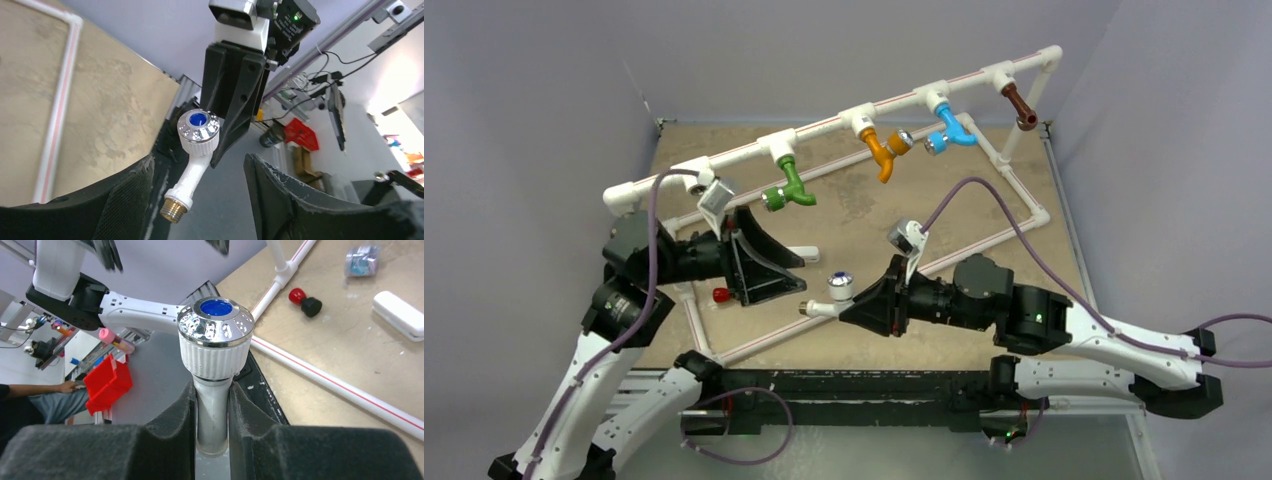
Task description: Install the water faucets
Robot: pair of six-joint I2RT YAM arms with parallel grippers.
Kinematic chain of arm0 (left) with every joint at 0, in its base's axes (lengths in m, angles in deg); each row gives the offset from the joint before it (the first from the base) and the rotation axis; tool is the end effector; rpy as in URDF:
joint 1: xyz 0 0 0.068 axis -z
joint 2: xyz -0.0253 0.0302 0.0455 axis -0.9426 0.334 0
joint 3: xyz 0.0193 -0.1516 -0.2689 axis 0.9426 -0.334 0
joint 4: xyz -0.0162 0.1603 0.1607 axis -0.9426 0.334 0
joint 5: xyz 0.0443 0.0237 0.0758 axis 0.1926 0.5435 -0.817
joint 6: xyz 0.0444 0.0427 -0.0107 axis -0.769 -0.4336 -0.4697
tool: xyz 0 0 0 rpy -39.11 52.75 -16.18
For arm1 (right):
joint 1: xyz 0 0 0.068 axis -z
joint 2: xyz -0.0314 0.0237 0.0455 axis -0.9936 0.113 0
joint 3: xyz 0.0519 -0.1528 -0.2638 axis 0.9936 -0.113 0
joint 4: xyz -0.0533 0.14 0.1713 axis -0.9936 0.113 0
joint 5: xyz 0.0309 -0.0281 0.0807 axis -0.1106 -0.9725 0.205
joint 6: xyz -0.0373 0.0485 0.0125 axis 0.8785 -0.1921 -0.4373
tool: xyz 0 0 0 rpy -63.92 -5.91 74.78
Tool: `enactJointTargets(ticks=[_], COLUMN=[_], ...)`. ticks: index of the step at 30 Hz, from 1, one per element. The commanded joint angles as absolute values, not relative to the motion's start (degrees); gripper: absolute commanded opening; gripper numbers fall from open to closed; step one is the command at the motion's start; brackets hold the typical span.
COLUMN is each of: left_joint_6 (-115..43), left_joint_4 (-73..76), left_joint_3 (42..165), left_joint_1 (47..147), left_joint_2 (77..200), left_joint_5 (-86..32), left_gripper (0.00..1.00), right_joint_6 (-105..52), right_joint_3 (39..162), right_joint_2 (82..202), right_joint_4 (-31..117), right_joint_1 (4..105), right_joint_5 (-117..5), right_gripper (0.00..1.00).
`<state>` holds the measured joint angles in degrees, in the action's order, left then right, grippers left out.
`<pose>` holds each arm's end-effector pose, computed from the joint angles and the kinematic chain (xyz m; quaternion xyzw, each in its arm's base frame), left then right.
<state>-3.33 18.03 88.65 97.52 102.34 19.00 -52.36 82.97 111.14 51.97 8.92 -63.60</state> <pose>0.0427 -0.0652 0.4321 0.2365 0.6530 -0.6330 0.3420 0.0390 0.1409 0.4288 -0.2568 0.6717 0.5588 0.4130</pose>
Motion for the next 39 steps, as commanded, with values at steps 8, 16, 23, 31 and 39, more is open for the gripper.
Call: enactJointTargets(ticks=[8,16,23,31,39], left_joint_6=[-27.12,-32.74,-41.38,-46.39,-37.35], left_joint_4=[47.84,48.66,41.91,32.30,35.33], left_joint_3=[123.07,130.99,127.83,123.54,121.12], left_joint_1=[97.65,97.65,97.57,86.00,73.64], left_joint_2=[119.51,124.81,127.48,130.01,135.00], left_joint_5=[-20.18,-45.43,-66.33,-66.62,-55.49], left_gripper=[0.22,0.00,0.00,0.00,0.00], right_joint_6=[-43.40,-37.65,-32.14,-30.43,-29.00], right_joint_3=[88.36,90.43,91.52,91.08,91.91], right_joint_2=[111.78,118.33,123.32,126.98,130.88], right_joint_4=[52.28,46.34,37.85,29.32,19.91], right_joint_1=[8.72,8.72,8.72,8.72,8.72], right_joint_5=[-72.94,-75.85,-74.33,-71.09,-81.16], right_gripper=[0.00,0.00,0.00,0.00,0.00])
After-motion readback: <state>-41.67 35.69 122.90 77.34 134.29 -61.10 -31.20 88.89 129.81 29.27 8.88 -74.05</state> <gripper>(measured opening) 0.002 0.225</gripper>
